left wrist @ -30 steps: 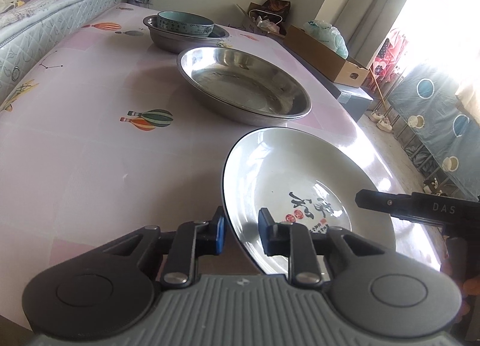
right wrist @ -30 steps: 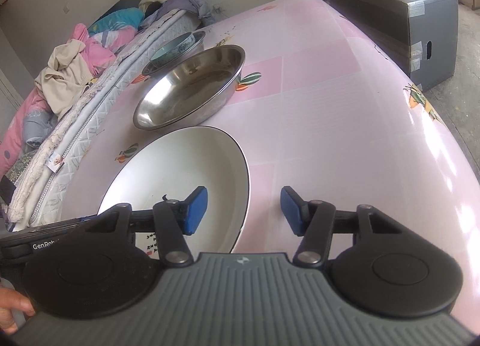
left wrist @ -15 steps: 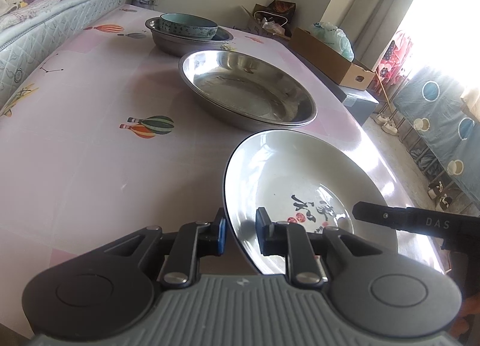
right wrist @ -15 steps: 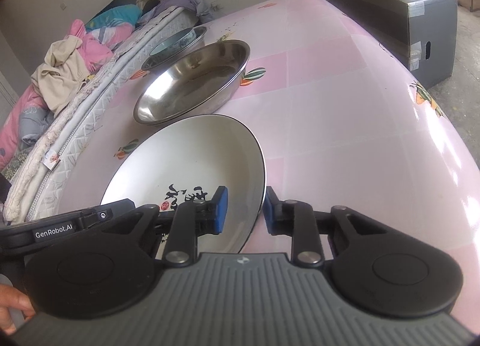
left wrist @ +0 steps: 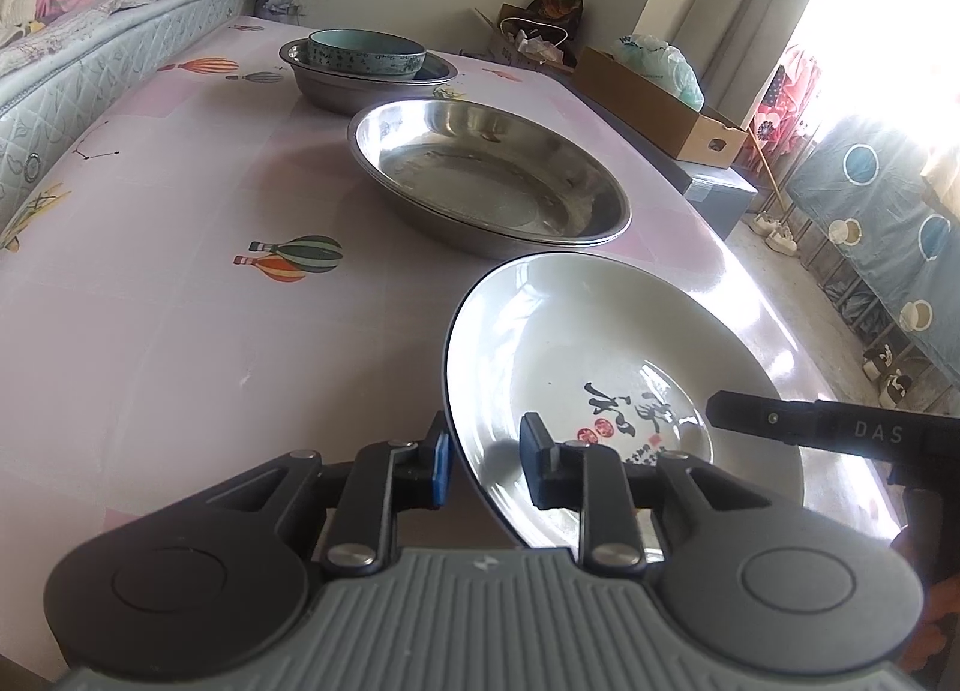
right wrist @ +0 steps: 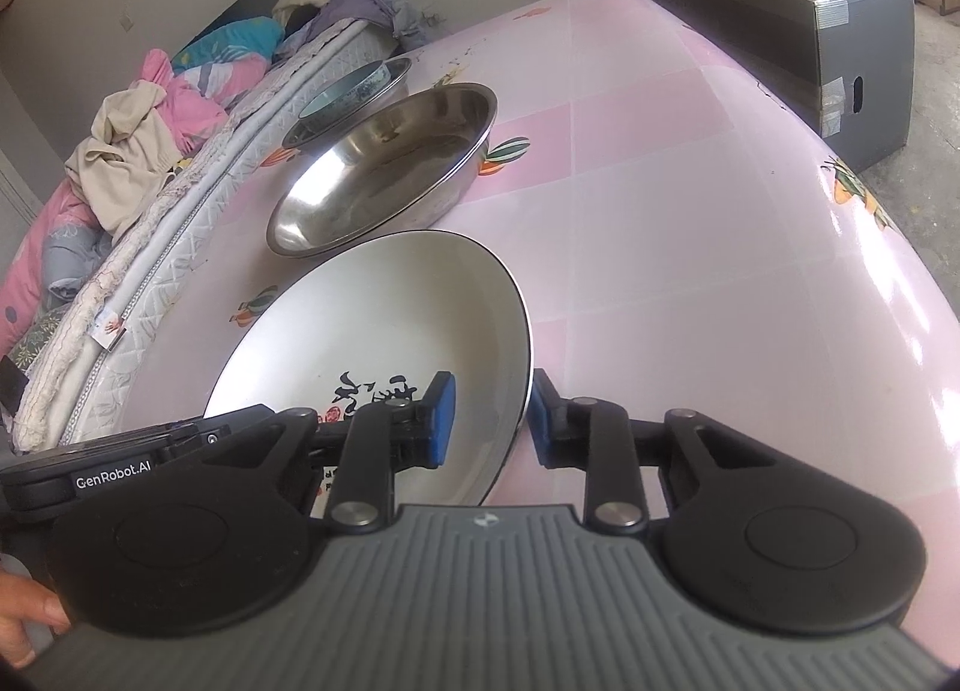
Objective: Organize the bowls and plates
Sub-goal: 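Lift the white plate slightly with both grippers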
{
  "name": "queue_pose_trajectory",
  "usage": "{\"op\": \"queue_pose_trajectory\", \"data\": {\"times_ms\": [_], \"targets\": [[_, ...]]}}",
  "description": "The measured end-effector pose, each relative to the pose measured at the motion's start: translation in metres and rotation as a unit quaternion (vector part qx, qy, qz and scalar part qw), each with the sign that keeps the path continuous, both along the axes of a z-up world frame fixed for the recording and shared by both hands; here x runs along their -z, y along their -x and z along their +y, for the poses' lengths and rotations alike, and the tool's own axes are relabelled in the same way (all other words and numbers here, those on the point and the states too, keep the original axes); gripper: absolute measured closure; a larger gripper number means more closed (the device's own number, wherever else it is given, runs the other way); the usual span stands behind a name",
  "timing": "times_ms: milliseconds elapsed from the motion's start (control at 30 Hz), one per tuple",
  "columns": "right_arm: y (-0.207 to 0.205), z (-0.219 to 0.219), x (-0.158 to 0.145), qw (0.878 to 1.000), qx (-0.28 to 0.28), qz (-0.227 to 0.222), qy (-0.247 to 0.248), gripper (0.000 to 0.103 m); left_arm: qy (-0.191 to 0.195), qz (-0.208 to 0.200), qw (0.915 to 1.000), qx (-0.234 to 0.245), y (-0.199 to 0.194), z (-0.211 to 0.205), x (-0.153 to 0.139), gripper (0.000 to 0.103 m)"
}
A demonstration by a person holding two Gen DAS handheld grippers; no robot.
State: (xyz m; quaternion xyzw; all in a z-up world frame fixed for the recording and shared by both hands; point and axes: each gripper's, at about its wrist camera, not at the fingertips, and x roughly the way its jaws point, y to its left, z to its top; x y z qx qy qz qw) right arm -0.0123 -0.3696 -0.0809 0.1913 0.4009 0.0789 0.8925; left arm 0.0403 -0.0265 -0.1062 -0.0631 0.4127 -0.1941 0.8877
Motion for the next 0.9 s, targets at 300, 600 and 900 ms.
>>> {"op": "queue_pose_trajectory", "data": {"times_ms": [300,600,900], "targets": [[0.001,0.008,-0.001,1.000,-0.007,-0.008,0.028,0.077,-0.024,-0.014,0.9996,-0.003,0.002,-0.010,-0.001,0.072],[0.002,0.008,-0.001,1.000,-0.005,-0.012,0.028,0.077,-0.040,-0.026,0.9988,0.003,0.005,-0.017,-0.001,0.063],[0.003,0.007,0.000,1.000,-0.004,-0.011,0.023,0.077,-0.044,-0.027,0.9986,0.004,0.006,-0.020,-0.002,0.060]]}}
